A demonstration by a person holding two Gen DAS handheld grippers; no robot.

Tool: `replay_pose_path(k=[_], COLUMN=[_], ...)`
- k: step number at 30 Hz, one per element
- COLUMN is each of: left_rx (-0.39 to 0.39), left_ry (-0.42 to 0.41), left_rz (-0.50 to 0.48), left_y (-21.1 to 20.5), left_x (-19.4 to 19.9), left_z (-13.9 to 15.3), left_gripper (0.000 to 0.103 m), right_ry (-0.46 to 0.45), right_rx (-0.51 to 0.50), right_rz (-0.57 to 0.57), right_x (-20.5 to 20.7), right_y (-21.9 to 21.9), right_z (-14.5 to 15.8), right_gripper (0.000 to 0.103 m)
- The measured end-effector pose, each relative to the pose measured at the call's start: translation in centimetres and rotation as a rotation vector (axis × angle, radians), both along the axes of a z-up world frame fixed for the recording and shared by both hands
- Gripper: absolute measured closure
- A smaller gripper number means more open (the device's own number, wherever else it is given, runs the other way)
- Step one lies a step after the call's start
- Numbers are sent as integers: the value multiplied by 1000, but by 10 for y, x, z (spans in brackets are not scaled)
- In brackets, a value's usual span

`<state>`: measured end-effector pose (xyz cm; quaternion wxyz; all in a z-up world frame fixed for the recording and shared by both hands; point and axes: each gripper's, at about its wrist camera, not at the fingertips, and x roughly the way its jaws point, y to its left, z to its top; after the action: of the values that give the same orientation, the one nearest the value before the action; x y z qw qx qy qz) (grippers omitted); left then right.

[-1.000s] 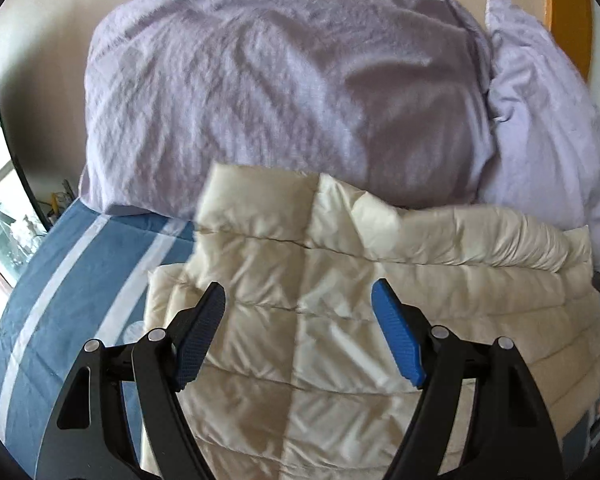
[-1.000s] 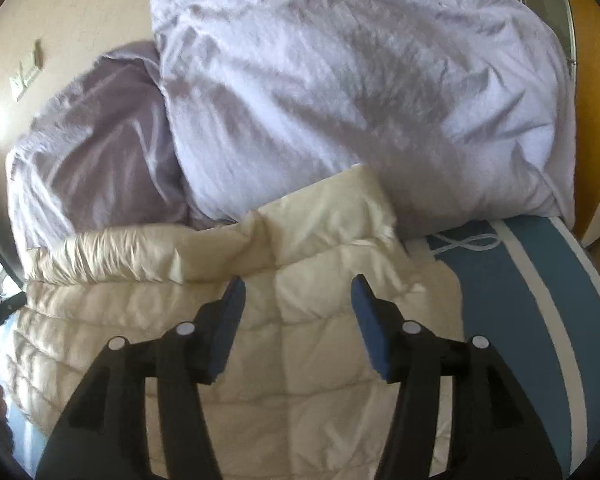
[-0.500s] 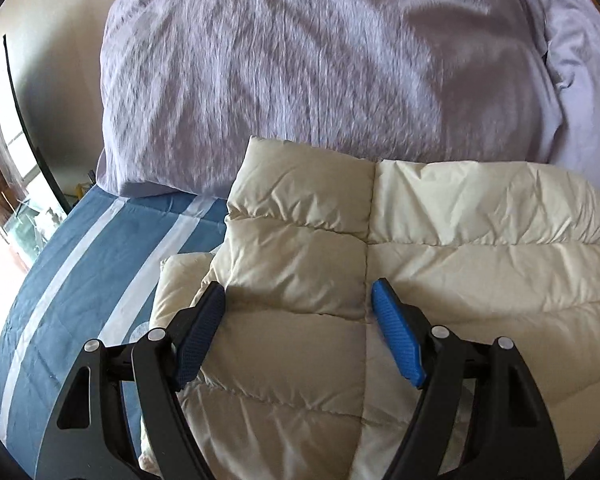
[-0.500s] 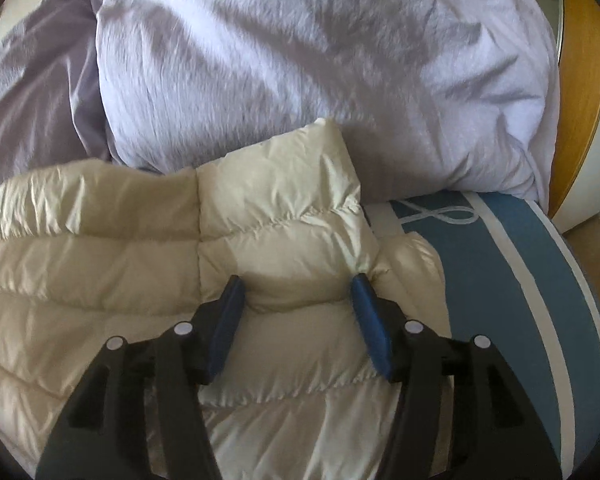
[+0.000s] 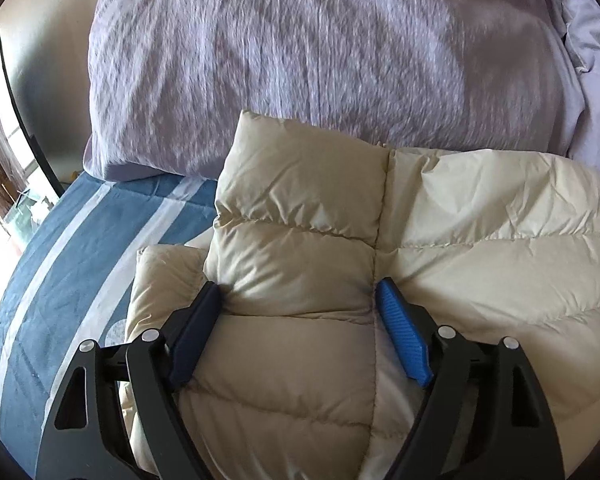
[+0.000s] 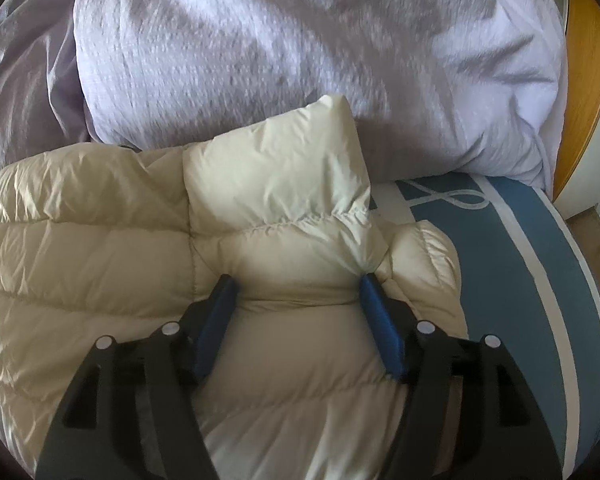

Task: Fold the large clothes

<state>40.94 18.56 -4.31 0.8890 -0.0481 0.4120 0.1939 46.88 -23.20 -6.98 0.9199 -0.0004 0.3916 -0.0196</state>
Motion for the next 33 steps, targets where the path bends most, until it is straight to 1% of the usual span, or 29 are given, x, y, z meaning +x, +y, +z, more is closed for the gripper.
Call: replay_pose_path(k=[7, 10, 16, 18, 21, 23, 25, 29, 33], left_rx=[1, 13, 15, 14, 4, -6, -10, -28, -22], left_ry=[5, 6, 7, 7, 4, 1, -1, -4, 2], left_rz=[2, 7, 20, 26, 30, 33, 46, 56, 54], left_y=[2, 1, -3, -2, 1, 4, 7, 13, 14], left_x=[0, 0, -3, -2, -3, -3, -4, -5, -4], left_z=[-2, -3, -1, -2, -2, -2, -3, -3, -4], left_gripper=[19, 17, 12, 10, 8, 6, 2, 1, 1], right_ry=[-1, -5, -8, -9, -11, -13, -14, -15, -15], right_rx=[-2, 7, 29, 31, 19, 17, 18, 10, 8], right_rz=[-2, 2, 20, 30, 28, 25, 25, 22, 22], right_x=[0, 0, -1, 0, -2, -1, -1, -1, -2], right_y=[1, -1, 1, 1, 4, 3, 3, 4, 5], right_z=[1, 0, 2, 2, 3, 4, 4, 5, 4], right_gripper=[37, 35, 27, 20, 16, 13, 12, 9, 7])
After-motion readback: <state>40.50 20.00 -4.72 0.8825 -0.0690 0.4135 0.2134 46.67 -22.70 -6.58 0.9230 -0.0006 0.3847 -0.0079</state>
